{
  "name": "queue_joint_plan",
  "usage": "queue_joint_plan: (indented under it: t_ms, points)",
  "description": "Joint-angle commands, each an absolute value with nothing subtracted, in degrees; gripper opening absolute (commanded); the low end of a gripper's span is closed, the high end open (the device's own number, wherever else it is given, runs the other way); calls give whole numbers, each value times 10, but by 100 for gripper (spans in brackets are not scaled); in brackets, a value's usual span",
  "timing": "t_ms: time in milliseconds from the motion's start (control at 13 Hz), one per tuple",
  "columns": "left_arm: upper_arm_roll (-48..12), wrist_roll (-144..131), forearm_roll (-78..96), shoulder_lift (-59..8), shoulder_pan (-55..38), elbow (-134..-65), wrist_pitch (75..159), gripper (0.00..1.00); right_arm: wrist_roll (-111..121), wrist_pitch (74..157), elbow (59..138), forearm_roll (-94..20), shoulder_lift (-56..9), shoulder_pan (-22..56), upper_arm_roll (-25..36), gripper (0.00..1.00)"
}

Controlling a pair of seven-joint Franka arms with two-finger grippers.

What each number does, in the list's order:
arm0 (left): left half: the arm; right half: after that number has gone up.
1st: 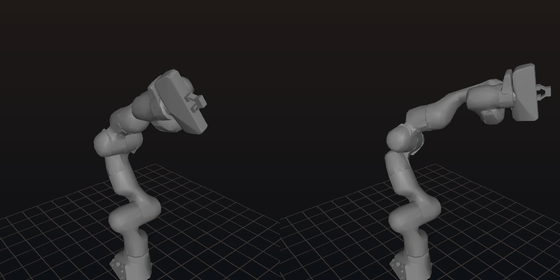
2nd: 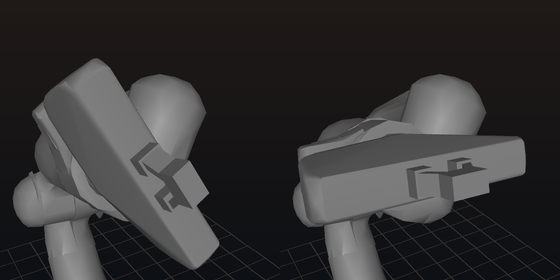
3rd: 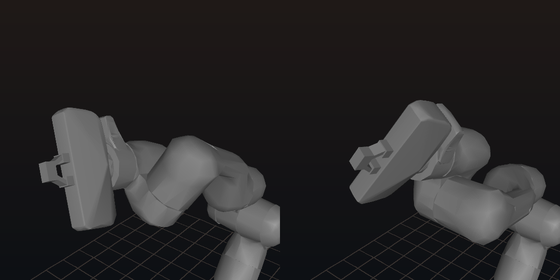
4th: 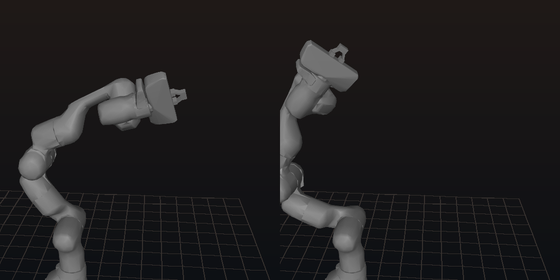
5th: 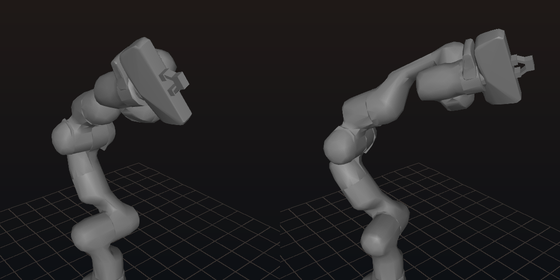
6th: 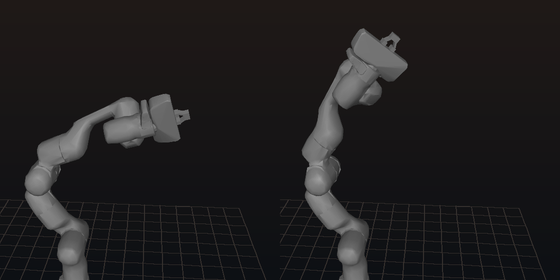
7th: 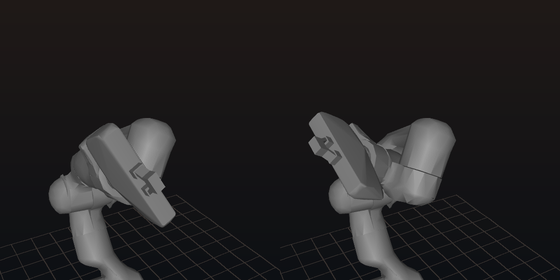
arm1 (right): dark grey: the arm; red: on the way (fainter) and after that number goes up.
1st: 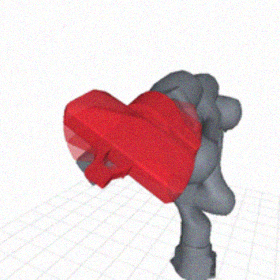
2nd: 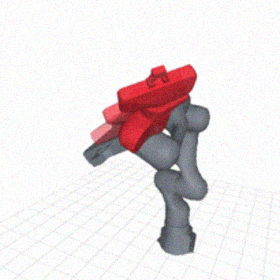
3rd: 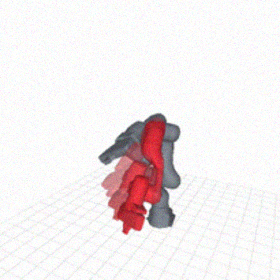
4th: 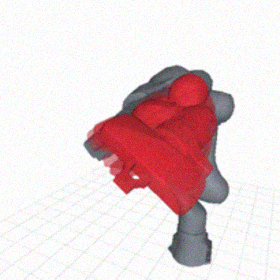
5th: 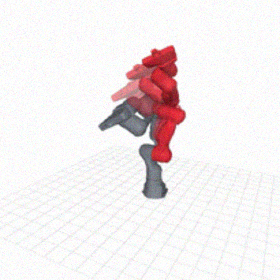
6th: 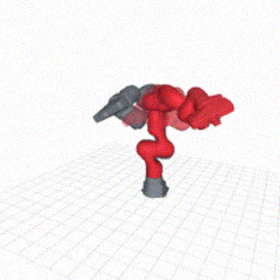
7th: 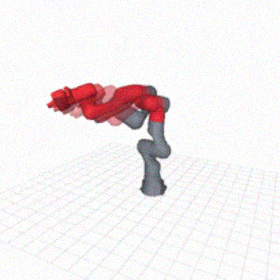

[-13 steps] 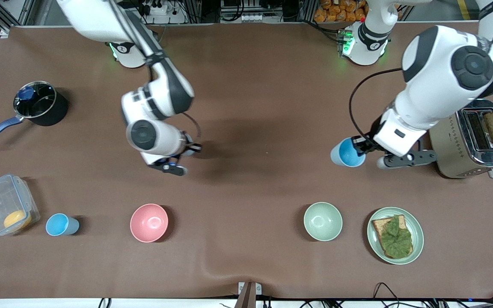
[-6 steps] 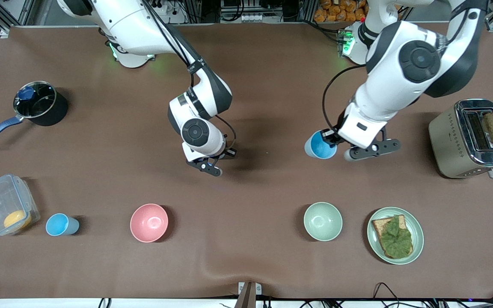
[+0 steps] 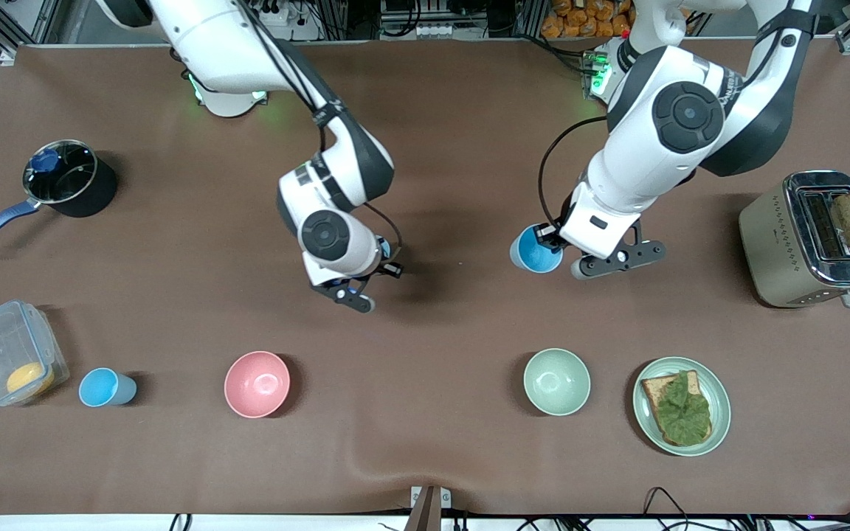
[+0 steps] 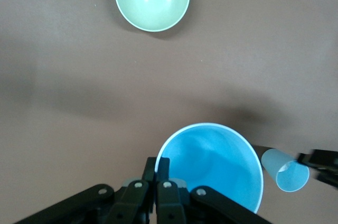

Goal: Stack blue cups with both arms
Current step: 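Carry both blue cups toward the table centre with both grippers, then set the cup down with the right gripper while the left gripper approaches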

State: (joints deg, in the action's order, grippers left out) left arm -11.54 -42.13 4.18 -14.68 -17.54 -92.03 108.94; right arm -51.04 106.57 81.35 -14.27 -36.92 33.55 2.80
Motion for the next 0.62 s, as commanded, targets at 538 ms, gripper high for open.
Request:
queue_joint_plan:
  t_ms: [538]
  points:
    - [-105,-698,33,-270,-330,-804,1169,0,-129,844,797,-47,-242,92,24,100]
